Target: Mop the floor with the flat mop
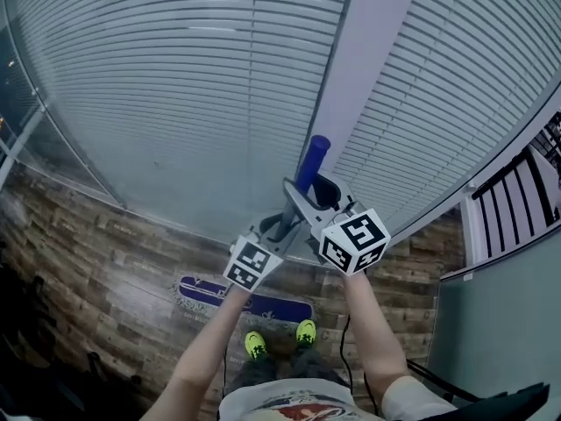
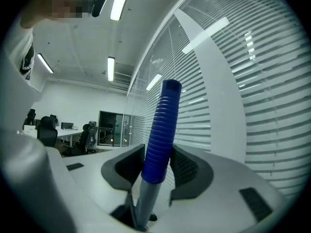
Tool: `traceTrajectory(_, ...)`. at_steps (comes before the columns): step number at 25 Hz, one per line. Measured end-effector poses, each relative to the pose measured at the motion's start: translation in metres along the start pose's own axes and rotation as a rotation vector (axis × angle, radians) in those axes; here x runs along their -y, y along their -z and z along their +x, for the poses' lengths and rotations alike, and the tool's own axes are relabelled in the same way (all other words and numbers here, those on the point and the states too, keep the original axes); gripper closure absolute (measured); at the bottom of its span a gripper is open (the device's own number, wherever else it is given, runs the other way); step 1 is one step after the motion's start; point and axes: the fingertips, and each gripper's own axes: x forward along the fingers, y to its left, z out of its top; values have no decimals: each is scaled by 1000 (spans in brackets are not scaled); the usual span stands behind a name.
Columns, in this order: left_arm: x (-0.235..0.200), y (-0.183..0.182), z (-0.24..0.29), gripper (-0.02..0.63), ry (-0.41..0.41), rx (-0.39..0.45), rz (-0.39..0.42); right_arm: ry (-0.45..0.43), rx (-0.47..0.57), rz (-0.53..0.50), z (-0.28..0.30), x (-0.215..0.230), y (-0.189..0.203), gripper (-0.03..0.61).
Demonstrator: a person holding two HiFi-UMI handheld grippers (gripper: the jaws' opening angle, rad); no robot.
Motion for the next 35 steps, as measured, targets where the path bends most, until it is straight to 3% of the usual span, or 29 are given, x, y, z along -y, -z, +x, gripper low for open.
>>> traceTrajectory(3, 19, -6, -20, 489, 49, 5, 73, -17, 25, 25, -15, -23, -5, 422)
traceTrajectory(9, 58, -42, -81, 474, 139, 118, 185, -94, 52, 43, -51, -86, -16, 431)
traceTrajectory(11, 73, -51, -101, 474, 173, 147, 174, -117, 52, 53, -64, -110, -19, 436)
traceTrajectory(14, 98, -52, -121, 479, 204, 167, 80, -159, 30, 63, -88, -138, -20, 440)
traceTrajectory(17, 132, -49, -142, 494, 176, 182, 17, -208, 11, 38, -122, -167, -19, 442)
traceTrajectory(29, 326, -23, -215, 500, 122, 91, 125, -288, 65, -12, -313, -285, 1, 449)
traceTrajectory(35, 423, 3, -263, 500, 92, 33, 127, -337, 77, -6, -409, -359, 24, 448)
